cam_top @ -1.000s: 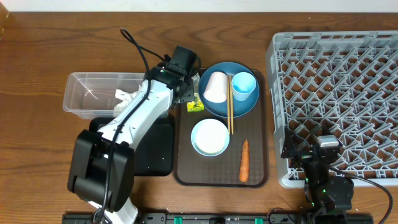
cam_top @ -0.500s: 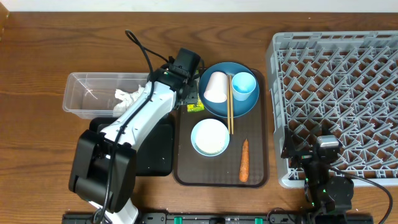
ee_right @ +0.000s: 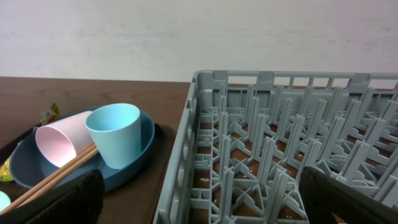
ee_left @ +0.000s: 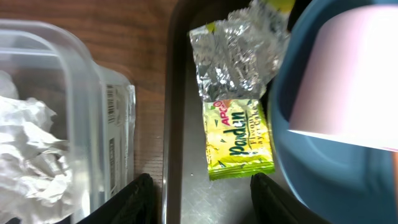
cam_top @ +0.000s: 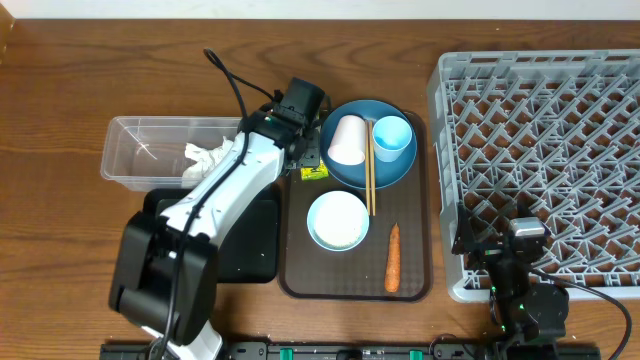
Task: Sort waste into correct bins and load items into the dishwasher rack
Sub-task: 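Lower the left gripper and grasp the foil wrapper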
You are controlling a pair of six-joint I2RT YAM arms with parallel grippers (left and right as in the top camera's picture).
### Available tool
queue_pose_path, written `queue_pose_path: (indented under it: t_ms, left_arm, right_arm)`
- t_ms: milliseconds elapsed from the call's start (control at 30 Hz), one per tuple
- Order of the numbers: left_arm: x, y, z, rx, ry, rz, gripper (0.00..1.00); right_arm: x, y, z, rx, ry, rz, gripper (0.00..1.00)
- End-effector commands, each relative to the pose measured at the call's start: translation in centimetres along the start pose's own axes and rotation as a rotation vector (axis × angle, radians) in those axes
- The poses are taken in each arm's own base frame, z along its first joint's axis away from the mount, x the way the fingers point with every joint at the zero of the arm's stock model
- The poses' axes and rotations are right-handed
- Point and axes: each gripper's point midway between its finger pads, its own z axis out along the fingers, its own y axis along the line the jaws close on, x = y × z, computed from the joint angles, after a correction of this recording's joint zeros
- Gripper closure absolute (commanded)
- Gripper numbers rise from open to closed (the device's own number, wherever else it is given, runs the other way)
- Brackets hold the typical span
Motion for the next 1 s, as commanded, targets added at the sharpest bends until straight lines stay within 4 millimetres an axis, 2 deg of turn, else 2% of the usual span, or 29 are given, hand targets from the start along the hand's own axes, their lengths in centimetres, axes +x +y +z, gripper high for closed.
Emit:
queue_pose_path:
  t_ms: [0,133,233,533,800,967]
  left_arm:
    - [-1.6,-0.2,-3.5,0.026,-0.089,0.011,0.46]
    - [-0.9,-1.0,-3.9,0.048,-0.077,0.031,0.47]
    - [-0.3,-1.5,-2.8,0.025,-0.061,0.053,0.47]
    - [-0.2,-1.6,1.2,-0.034,-0.041,0.053,0.47]
    - [0.2,-1.5,3.5,-0.049,-0.016,0.053,0.47]
    - [-0.2,-0.8,4.1,-0.057,-0.017,0.018,0.47]
  right_arm:
    - [0.2,0.6,0.0,-0.025,0.007,0.008,0.01]
    - [0.2,0.6,0.0,-0.025,0.007,0.008,0.01]
    - [0.2,0.6,0.0,-0.025,0.007,0.008,0.01]
    - [0.2,0.6,0.0,-0.025,0.007,0.008,0.01]
    - [0.2,0.6,0.0,-0.025,0.007,0.008,0.01]
    - [0.2,0.6,0.0,-0.025,0.007,0.008,0.01]
